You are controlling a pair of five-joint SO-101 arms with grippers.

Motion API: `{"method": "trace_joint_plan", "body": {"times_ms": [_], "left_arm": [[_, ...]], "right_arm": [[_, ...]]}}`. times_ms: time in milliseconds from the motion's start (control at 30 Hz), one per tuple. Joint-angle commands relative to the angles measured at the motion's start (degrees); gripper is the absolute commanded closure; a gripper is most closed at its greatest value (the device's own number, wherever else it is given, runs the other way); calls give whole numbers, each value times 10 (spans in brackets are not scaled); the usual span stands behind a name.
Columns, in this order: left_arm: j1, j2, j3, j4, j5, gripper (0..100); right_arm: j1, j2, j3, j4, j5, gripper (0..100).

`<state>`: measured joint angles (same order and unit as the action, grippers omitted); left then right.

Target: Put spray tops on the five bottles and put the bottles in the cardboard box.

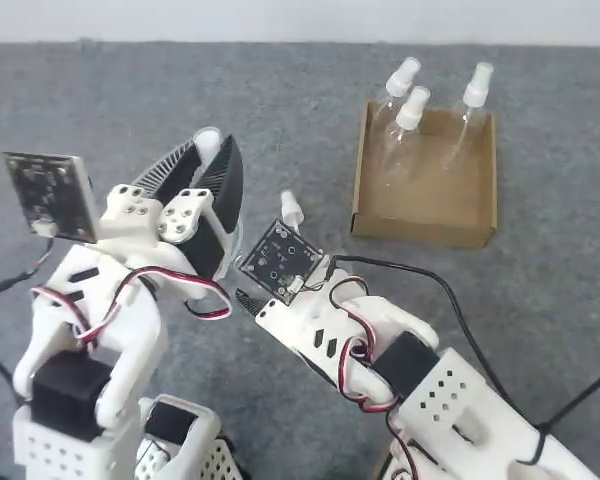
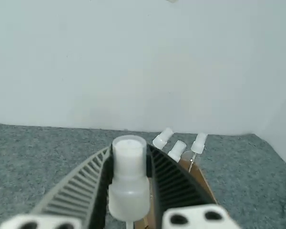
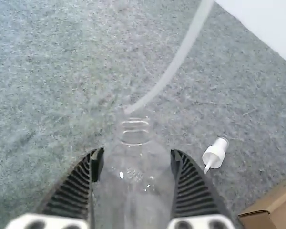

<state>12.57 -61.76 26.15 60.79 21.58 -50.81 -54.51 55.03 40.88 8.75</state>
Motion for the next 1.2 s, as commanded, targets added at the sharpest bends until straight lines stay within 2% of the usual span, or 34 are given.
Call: {"method": "trace_joint_plan", "body": {"times_ms": [0,167,333,933,1067,1167], "left_arm": [[5,4,-20,3,-3,989],[9,4,-21,2,-2,989],[47,5,-16,2,-3,989],[52,5,-36,-2,-2,989],[41,4,-24,2,-4,989],[6,4,-9,2,-4,989]], "right_arm": [[-4,-21,-13,-12,-6,993],[-4,-18,-13,-14,-6,993],[-4,-19,-13,-14,-6,993],[-4,-16,-13,-16,-6,993],[-3,-22,-13,-12,-4,993],[-1,-22,-13,-12,-2,993]]}}
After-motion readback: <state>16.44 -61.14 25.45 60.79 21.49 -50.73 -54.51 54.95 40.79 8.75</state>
